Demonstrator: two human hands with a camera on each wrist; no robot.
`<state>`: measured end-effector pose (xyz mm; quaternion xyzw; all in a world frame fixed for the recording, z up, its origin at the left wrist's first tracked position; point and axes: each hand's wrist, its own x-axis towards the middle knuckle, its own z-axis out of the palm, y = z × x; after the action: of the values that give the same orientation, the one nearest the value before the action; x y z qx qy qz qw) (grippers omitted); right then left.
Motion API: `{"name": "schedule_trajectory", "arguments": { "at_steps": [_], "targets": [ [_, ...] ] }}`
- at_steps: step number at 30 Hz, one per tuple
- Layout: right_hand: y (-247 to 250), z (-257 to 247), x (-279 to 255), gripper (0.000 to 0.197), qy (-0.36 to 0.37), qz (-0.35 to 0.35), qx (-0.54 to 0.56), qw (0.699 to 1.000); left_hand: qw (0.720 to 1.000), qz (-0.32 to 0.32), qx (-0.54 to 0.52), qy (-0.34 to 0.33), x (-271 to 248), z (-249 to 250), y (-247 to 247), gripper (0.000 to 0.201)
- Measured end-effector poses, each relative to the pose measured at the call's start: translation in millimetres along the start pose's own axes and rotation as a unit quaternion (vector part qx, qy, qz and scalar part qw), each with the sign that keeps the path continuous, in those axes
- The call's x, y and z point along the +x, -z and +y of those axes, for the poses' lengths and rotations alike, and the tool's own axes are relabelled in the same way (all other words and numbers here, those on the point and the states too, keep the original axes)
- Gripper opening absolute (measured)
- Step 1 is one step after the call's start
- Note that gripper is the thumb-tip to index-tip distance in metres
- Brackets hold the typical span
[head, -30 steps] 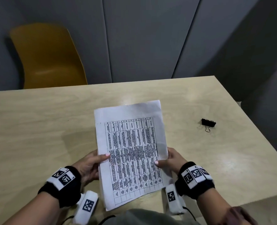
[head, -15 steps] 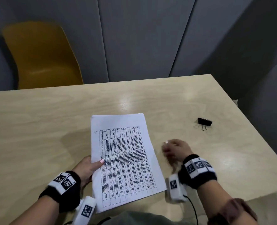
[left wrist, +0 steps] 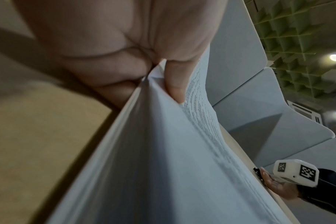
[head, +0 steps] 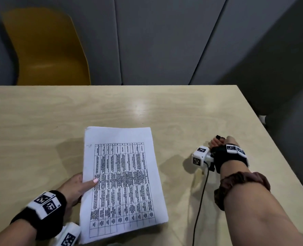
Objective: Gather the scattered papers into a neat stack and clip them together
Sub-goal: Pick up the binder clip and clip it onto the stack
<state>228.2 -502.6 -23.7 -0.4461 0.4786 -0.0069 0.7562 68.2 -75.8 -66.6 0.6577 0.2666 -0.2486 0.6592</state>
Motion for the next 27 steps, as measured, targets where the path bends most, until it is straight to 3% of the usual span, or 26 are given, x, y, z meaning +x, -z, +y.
{"name": "schedule_trajectory", "arguments": {
  "at_steps": [2,5,8,10,12,13,15,16,17,19,21,23,25,27],
  "targets": [
    [0.3,1.4,-2.8,0.027,0.007,0.014,-0.032,0.999,1.0,-0.003,-0.002,-0.002,0.5,1.6,0.0,0.013],
    [-8.0,16.7,-20.5,0.024,0.004,0.043,-0.053,0.998,1.0,-0.017,0.0,-0.003,0.4,2.3,0.5,0.017],
    [-24.8,49.0,-58.1,0.033,-0.002,-0.055,-0.111,0.992,1.0,-0.023,0.001,0.002,0.5,1.5,2.4,0.019],
    [-34.7,71.6,-88.9,0.035,0.032,-0.138,-0.239,0.961,1.0,-0.02,-0.005,0.002,1.5,0.3,2.9,0.019],
    [-42.9,94.5,-113.6,0.033,0.113,-0.228,-0.367,0.895,1.0,-0.021,-0.005,-0.005,1.2,-0.8,2.6,0.02],
    [-46.4,104.1,-123.7,0.032,0.166,-0.268,-0.448,0.836,1.0,-0.026,-0.001,-0.012,0.6,-0.6,1.3,0.02],
    [-52.7,123.5,-139.5,0.028,0.262,-0.31,-0.612,0.678,0.999,-0.034,-0.003,-0.026,-2.3,-1.4,0.7,0.02],
    [-54.8,131.7,-145.2,0.024,0.29,-0.314,-0.664,0.614,0.999,-0.039,-0.006,-0.027,-4.2,-1.5,0.5,0.021],
    [-56.7,138.9,-151.8,0.018,0.307,-0.311,-0.69,0.577,0.999,-0.045,-0.008,-0.026,-6.8,-2.2,2.0,0.022],
    [-58.6,150.9,-158.8,0.007,0.321,-0.295,-0.692,0.575,0.998,-0.053,-0.009,-0.016,-10.1,-4.6,4.5,0.027],
    [-59.0,158.1,-162.1,0.007,0.326,-0.278,-0.669,0.608,0.998,-0.053,-0.012,-0.013,-13.5,-8.0,9.2,0.032],
    [-58.7,160.0,-163.3,0.02,0.312,-0.272,-0.659,0.628,0.998,-0.057,-0.01,-0.006,-17.5,-7.9,10.5,0.033],
    [-59.6,158.4,-165.6,0.031,0.288,-0.271,-0.676,0.622,0.998,-0.054,-0.01,-0.004,-19.5,-4.8,10.8,0.026],
    [-62.1,154.9,-167.6,0.023,0.275,-0.277,-0.69,0.609,0.999,-0.034,-0.027,-0.005,-17.4,-0.2,12.0,0.015]
  ]
}}
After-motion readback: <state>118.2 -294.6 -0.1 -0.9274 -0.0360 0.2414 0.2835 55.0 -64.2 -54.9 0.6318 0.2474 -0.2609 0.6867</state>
